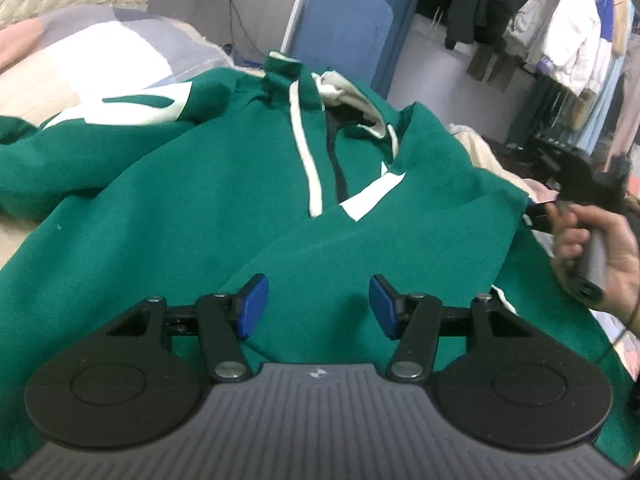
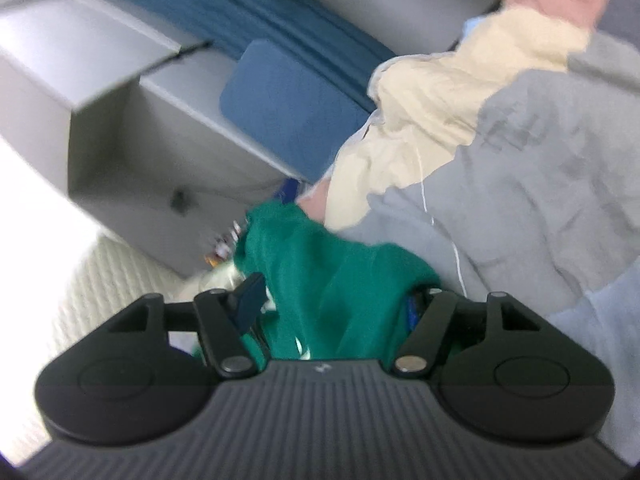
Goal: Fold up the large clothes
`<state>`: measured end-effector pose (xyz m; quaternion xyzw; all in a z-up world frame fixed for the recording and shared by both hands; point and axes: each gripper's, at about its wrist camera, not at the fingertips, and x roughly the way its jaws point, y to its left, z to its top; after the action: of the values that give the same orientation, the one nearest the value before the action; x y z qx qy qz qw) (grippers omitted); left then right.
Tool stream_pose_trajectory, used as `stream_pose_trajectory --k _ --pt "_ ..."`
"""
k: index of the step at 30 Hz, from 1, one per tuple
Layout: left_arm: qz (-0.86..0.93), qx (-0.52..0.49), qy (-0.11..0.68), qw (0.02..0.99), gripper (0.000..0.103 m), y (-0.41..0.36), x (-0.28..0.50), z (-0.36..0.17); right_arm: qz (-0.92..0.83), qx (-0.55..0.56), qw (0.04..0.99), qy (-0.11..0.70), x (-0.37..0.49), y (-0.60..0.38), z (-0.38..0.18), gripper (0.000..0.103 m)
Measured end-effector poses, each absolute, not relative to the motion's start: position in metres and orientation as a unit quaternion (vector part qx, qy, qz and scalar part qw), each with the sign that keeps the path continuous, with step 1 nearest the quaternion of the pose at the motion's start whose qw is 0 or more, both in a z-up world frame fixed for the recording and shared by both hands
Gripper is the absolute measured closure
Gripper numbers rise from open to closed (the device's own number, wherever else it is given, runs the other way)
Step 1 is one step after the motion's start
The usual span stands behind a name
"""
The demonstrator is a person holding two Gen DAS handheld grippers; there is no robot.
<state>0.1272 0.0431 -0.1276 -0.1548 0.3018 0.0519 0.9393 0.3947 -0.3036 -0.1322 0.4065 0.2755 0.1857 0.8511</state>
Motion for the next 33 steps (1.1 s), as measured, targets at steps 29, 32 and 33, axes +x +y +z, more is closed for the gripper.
stream_pose_trajectory --k 29,32,33 --pt "0.135 -0.177 0.261 0.939 0.041 0.084 0.091 -0.095 0.272 0.012 0.874 0.402 0.291 -0.158 -0.124 0.043" --pt "0.164 -0.161 0.256 0.939 0.041 0.102 0.089 -0.088 0.276 0.005 0.880 0.387 0.280 -0.165 -0.110 0.043" --pt "0.179 -0.151 0.254 0.938 0.041 0.108 0.089 -0.085 0.275 0.000 0.882 0.382 0.277 -0.166 -0.107 0.043"
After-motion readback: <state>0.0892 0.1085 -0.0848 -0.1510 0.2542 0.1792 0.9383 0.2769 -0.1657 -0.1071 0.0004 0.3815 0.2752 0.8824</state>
